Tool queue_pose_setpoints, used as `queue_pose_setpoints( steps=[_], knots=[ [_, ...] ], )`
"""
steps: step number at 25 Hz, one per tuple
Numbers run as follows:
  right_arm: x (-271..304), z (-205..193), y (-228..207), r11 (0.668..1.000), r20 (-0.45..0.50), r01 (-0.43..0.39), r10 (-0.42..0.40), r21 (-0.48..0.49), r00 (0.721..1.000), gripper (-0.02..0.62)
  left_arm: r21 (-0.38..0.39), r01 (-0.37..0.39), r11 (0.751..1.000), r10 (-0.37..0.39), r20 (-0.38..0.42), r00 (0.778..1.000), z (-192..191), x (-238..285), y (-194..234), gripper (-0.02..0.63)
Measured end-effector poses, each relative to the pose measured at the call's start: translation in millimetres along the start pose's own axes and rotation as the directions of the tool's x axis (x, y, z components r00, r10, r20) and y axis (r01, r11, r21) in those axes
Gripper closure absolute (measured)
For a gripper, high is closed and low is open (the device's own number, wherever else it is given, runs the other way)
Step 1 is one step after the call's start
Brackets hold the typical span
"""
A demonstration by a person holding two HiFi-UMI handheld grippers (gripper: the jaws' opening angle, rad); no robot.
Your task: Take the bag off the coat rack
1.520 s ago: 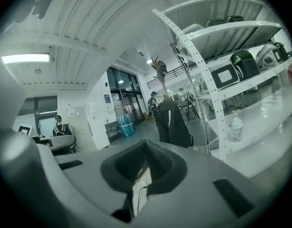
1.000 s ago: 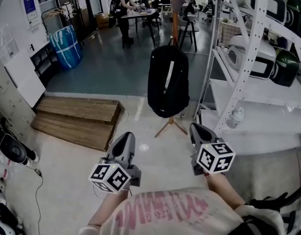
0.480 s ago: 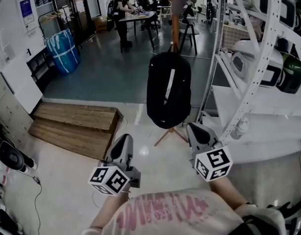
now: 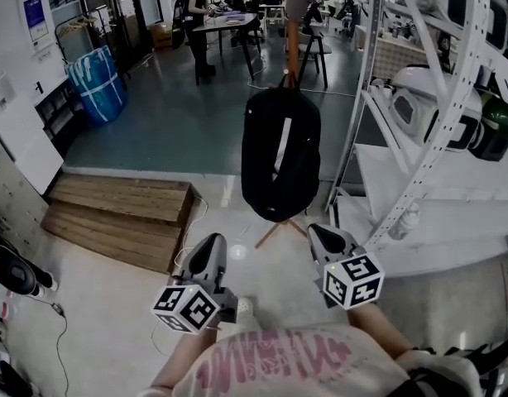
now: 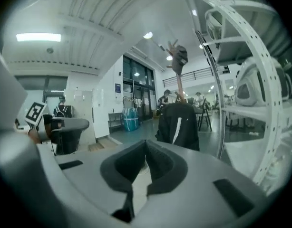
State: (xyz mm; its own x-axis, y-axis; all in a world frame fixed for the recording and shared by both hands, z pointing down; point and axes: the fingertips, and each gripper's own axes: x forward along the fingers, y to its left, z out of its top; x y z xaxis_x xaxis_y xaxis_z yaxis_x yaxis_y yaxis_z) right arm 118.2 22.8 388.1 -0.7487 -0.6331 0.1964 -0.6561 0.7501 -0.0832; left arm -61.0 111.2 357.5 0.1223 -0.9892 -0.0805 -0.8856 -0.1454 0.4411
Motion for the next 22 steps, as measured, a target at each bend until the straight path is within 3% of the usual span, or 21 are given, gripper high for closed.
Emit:
queue_pose_setpoints(
  steps=[3, 9, 16, 22],
  knots=[
    [12.0, -8.9, -13.3, 0.996, -0.02, -0.002, 0.004, 0.084, 1.0, 0.589, -0.005, -0.003, 1.0, 0.003, -0.013, 1.0, -2.9, 14.1, 10.0, 0.583],
    [47.0, 1.0, -38.1, 0.995, -0.009, 0.023, -0.022, 0.101, 1.0, 0.589, -0.016, 0.033, 0.999, -0.034, -0.035, 0.999, -1.7, 66.5, 30.2, 0.583],
    [101.1, 13.0, -82.7, 0.991, -0.076, 0.129, -0.126, 0.034, 0.989, 0.589, -0.02, 0.125, 0.992, -0.126, -0.062, 0.99, 13.4, 157.2, 51.5, 0.583],
    [150.6, 49.4, -115.5, 0.976, -0.035, 0.155, -0.151, 0.154, 0.988, 0.589, -0.017, 0.165, 0.986, -0.166, -0.064, 0.984, 43.4, 219.9, 78.9, 0.583]
  ],
)
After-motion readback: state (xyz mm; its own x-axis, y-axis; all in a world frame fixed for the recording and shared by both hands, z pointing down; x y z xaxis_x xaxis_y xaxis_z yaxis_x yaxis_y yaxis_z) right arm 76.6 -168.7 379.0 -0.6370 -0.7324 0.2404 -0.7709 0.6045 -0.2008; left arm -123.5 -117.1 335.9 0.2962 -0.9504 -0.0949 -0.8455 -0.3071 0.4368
